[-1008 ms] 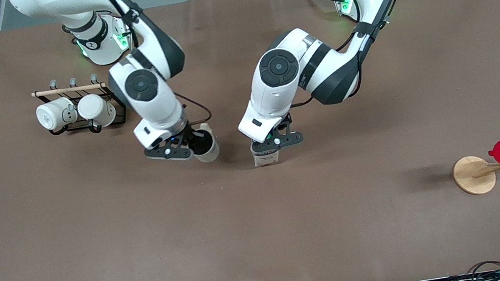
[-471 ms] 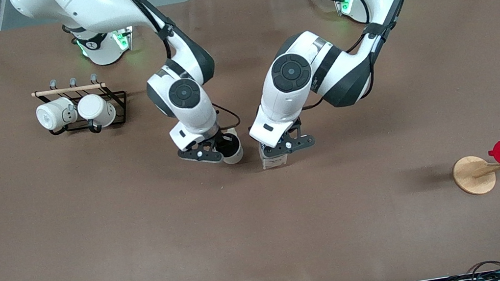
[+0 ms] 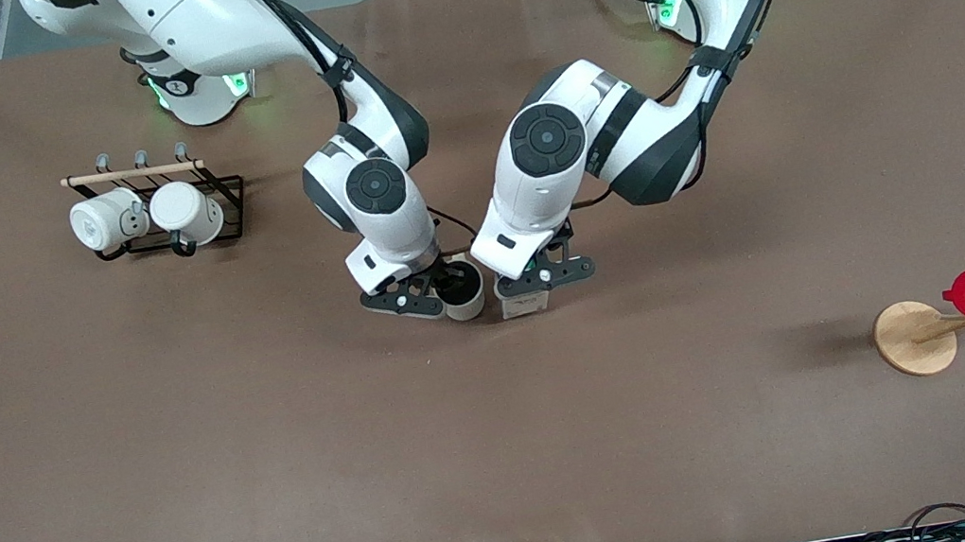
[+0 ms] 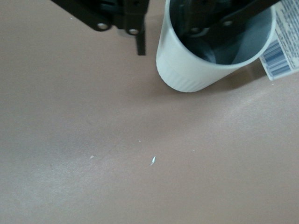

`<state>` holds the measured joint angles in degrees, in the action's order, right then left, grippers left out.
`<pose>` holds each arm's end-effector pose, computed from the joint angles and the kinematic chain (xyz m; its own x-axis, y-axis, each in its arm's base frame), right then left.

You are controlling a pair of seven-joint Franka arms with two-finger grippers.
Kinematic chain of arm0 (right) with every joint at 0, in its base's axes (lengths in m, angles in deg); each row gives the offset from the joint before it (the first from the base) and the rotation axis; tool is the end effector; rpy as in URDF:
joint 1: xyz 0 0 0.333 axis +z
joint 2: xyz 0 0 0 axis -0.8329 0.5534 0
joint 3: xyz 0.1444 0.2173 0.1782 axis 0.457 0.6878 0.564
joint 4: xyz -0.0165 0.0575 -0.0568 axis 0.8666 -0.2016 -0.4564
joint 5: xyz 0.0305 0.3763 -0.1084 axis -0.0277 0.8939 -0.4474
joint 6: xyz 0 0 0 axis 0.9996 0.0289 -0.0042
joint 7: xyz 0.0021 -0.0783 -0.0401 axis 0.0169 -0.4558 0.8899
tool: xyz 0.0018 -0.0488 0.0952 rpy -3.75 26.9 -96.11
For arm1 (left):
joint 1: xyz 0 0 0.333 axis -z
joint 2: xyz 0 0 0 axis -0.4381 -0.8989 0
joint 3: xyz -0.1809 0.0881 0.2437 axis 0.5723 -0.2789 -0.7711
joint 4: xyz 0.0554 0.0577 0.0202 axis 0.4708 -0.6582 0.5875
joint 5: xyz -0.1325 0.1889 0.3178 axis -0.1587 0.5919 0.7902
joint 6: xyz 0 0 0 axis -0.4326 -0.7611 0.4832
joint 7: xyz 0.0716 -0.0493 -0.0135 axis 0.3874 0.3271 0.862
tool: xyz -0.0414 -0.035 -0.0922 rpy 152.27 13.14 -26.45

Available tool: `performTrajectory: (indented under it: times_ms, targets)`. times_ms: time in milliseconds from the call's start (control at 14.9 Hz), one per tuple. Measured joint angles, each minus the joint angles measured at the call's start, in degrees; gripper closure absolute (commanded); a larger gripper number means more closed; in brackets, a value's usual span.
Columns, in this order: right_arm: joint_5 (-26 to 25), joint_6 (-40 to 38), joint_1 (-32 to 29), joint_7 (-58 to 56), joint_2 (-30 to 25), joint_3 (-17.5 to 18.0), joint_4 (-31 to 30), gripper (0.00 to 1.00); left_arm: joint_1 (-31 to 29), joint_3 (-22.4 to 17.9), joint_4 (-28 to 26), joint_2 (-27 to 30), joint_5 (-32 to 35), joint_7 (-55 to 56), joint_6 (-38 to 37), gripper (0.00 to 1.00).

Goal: Place cup and milk on table
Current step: 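Lower the mug and milk side by side onto the table, then open the right gripper and withdraw it from the mug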

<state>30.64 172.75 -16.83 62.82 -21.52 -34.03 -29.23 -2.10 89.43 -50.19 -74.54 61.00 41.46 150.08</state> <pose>0.5256 0.4276 0.2458 0.9555 -0.2928 0.0363 -0.2908 -0.9554 -0.0505 0.5408 -0.4710 0.3703 0.9930 0.0961 -0.0682 0.1023 -0.9903 0.0938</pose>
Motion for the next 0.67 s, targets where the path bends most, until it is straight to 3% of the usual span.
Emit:
performTrajectory:
  times_ms: [202, 403, 471, 538, 605, 672]
  targets:
    - [0.0, -2.6, -0.2, 0.0, -0.8, -0.7, 0.8, 0.0, 0.1, 0.0, -0.1, -0.1, 0.0, 0.0, 0.0, 0.51]
    - [-0.1, -10.0, -2.5, -0.1, -6.0, -1.5, 2.4, 0.0, 0.4, 0.1, -0.1, -0.5, 0.0, 0.0, 0.0, 0.51]
    - [-0.2, -12.6, -4.1, -0.8, -8.7, -1.6, 2.6, 0.0, 0.5, 0.2, -0.1, -0.5, 0.0, 0.0, 0.0, 0.46]
    - [-0.3, -15.1, -5.9, -2.5, -11.4, -1.7, 2.7, 0.0, 0.7, 0.2, -0.1, -0.5, 0.0, 0.0, 0.0, 0.33]
    - [-0.3, -17.5, -8.0, -4.9, -14.0, -1.7, 2.7, 0.0, 0.7, 0.2, -0.1, -0.5, 0.0, 0.0, 0.0, 0.01]
    - [-0.3, -19.6, -10.1, -7.7, -16.4, -1.8, 2.7, 0.0, 0.8, 0.2, -0.1, -0.5, 0.0, 0.1, 0.0, 0.0]
